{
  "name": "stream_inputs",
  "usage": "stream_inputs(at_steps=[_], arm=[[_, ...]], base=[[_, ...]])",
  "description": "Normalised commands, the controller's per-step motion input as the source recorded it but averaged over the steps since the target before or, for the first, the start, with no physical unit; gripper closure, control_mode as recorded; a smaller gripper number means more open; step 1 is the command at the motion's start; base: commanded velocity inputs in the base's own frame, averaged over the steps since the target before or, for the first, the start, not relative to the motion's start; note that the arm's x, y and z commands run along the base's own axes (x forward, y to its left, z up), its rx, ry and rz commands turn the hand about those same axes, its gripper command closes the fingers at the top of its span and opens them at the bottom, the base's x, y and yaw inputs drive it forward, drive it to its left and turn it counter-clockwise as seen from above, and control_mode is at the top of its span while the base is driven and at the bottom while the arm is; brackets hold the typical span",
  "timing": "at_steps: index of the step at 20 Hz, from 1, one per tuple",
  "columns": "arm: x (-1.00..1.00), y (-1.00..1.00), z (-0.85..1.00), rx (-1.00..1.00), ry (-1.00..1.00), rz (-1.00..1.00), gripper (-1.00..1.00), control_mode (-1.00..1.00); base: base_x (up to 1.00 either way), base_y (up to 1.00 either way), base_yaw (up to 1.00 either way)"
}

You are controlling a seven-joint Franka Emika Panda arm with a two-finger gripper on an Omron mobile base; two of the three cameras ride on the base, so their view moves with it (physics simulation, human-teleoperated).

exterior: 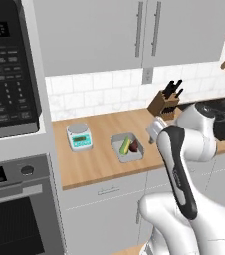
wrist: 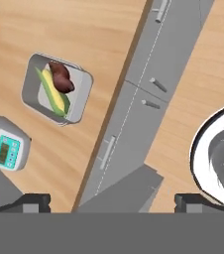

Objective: Take the meat container that has the shrimp and place it on the second highest rack of the freezer. Then take the vegetable container that has the corn and potato and place it on the highest rack of the freezer.

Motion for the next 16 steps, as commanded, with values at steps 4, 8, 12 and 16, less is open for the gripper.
stream_inputs(at_steps=[4, 8, 12, 16], arm=[[0.67, -0.09, -0.58, -0.03, 0.03, 0.00, -1.00, -1.00], [0.57, -0.10, -0.31, 0.00, 0.00, -0.01, -1.00, -1.00], [0.36, 0.00, -0.28, 0.00, 0.03, 0.00, -1.00, -1.00], [0.23, 0.09, -0.20, -0.02, 0.06, 0.00, -1.00, -1.00]], base=[[0.00, 0.00, 0.00], [0.00, 0.00, 0.00], [0.00, 0.00, 0.00], [0.00, 0.00, 0.00]])
